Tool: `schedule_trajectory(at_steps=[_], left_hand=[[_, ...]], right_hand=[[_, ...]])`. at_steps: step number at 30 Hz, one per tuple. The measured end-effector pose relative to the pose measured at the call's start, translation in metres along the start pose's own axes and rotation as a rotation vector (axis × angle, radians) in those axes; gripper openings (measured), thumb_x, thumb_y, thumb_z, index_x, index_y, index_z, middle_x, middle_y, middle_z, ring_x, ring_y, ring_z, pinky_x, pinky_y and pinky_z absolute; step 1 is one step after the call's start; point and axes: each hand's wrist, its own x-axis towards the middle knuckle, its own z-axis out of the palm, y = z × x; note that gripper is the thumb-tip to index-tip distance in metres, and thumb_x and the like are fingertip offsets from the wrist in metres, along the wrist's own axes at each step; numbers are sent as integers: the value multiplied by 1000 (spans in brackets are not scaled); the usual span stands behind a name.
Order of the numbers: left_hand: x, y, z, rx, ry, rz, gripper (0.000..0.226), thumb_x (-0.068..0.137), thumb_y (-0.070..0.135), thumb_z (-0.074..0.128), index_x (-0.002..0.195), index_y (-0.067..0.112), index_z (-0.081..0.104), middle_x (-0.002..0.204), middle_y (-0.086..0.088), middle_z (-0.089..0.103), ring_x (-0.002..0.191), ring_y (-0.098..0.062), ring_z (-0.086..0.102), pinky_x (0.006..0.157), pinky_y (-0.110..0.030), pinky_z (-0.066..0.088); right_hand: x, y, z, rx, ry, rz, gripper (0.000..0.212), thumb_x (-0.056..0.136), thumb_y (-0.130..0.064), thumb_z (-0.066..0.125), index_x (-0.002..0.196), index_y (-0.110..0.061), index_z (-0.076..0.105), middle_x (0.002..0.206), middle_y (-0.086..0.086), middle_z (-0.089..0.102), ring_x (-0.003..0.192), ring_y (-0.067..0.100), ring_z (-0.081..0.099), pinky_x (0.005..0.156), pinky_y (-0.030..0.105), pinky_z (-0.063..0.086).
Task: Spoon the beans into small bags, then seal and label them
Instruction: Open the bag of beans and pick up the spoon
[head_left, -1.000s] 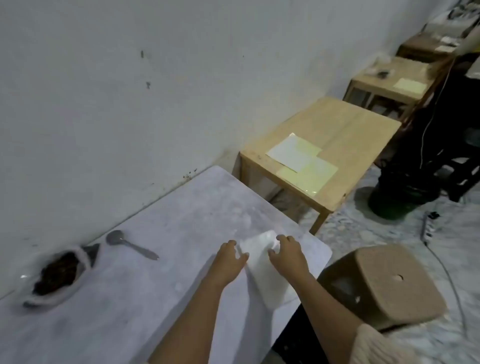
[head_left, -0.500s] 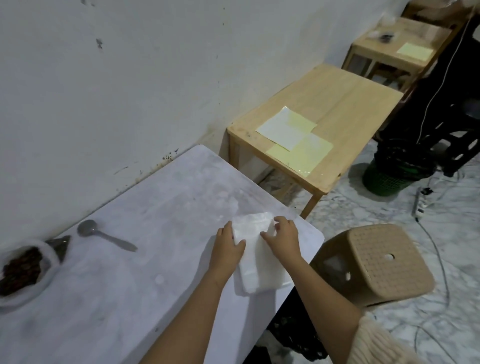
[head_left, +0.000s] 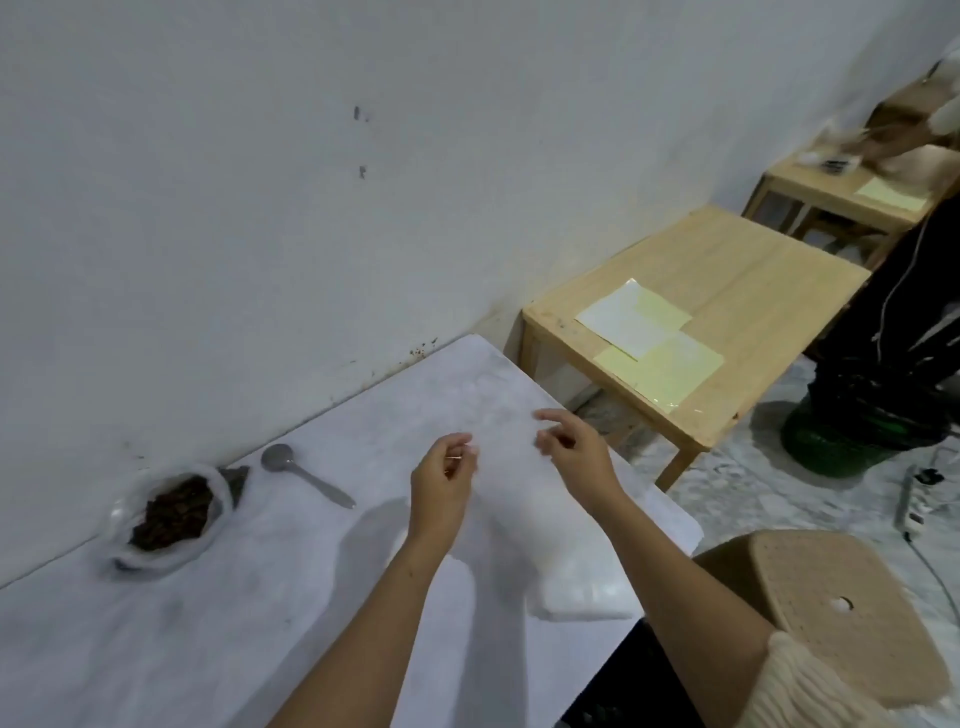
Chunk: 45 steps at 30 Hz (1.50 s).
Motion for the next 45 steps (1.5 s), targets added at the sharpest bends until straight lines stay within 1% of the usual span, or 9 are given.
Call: schedule_trajectory(at_steps=[5, 12, 16, 19, 23, 26, 36, 39, 45], left_hand=[[5, 36, -99, 46, -104, 27, 9, 89, 7, 61, 87, 11, 68, 82, -4, 70, 77, -19, 66, 71, -21, 53], [-34, 44, -247, 177, 84, -69, 7, 84, 6, 67, 84, 0, 71, 59, 2, 61, 53, -7, 51, 52, -18, 38], [-74, 24, -297, 103, 231, -121, 5, 83, 4, 67, 84, 4, 71, 65, 6, 62, 58, -4, 56, 52, -12, 39], [-94, 7, -320, 99, 347, -126, 9, 83, 5, 68, 78, 12, 71, 67, 7, 64, 66, -3, 60, 60, -12, 44], [-110, -9, -337, 89, 407, -101, 13, 81, 3, 69, 76, 15, 71, 78, -3, 70, 79, -17, 67, 81, -25, 52], [-118, -17, -343, 60, 426, -100, 16, 79, 1, 70, 75, 17, 72, 79, -4, 70, 79, -18, 67, 86, -33, 53], [-124, -21, -342, -84, 396, -106, 10, 79, 3, 72, 89, 3, 72, 76, -5, 68, 69, -11, 65, 70, -24, 55], [-122, -12, -341, -189, 355, -99, 12, 81, 2, 69, 92, -1, 69, 77, -9, 66, 68, -11, 65, 66, -20, 54], [-116, -4, -336, -298, 279, -112, 9, 80, 4, 70, 88, -1, 68, 72, -9, 69, 66, -13, 68, 70, -21, 56]], right_hand=[[6, -69, 60, -45, -197, -198, 26, 90, -4, 56, 109, -17, 68, 68, -8, 61, 58, -2, 53, 64, 8, 43], [-30, -140, 188, -67, -489, -357, 22, 84, -4, 64, 102, -15, 71, 74, -3, 67, 63, 0, 59, 63, 6, 44], [-71, -151, 253, -72, -498, -427, 17, 79, -17, 73, 95, -14, 70, 90, -6, 62, 80, -1, 56, 69, 4, 42], [-102, -150, 289, -67, -428, -472, 17, 76, -21, 76, 89, -17, 66, 90, -2, 57, 78, 2, 54, 72, 13, 43], [-133, -154, 319, 95, -608, -298, 17, 80, -20, 73, 86, -10, 60, 81, 12, 61, 73, 17, 60, 62, 26, 56], [-142, -158, 325, 182, -677, -167, 29, 81, -22, 72, 88, 2, 59, 83, 20, 61, 72, 20, 62, 56, 25, 57], [-136, -163, 326, 200, -951, 62, 18, 85, -20, 67, 81, -6, 56, 79, 15, 60, 79, 26, 61, 79, 34, 55], [-133, -167, 323, 267, -1006, 120, 18, 88, -19, 63, 78, -6, 56, 67, 3, 59, 70, 17, 59, 77, 30, 52], [-131, -170, 312, 278, -1038, 174, 15, 89, -19, 60, 81, -7, 62, 71, 2, 68, 68, 12, 64, 67, 23, 51]])
